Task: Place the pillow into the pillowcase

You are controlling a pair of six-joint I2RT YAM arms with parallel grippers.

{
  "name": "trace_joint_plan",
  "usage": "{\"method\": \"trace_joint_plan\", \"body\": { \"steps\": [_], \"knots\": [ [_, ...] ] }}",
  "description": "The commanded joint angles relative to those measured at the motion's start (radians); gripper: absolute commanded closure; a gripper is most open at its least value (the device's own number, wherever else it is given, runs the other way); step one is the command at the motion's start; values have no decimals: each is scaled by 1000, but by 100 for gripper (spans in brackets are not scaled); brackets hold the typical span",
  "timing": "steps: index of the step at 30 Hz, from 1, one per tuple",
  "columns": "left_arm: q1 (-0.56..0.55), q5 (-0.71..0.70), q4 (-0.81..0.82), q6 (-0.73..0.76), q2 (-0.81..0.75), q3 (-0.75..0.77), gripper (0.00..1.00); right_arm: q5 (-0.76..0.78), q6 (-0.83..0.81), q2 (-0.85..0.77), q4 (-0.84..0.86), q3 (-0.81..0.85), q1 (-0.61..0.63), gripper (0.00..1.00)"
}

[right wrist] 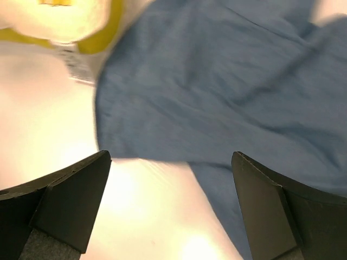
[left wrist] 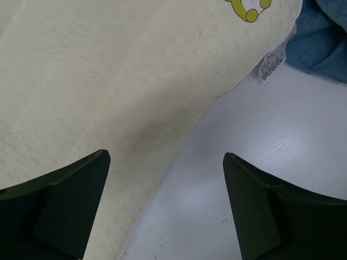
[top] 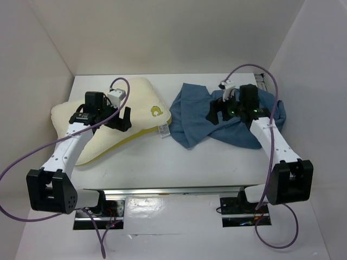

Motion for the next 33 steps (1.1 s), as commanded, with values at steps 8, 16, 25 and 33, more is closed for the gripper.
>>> {"method": "trace_joint_plan", "body": {
  "steps": [8,16,25,33],
  "knots": [
    [-28,-145,-30,14,-29,90,0,79,-138,215,-162,351,248,0],
    [-28,-228,-49,39,-40,89,0,194,-83,411,-187,351,431,7],
    [-28,-247,-49,48,-40,59,0,422,51,540,-145,390,445,15],
    [-28,-236,-30,39,4,79,0,504,61,616,-141,400,445,16]
  ]
}}
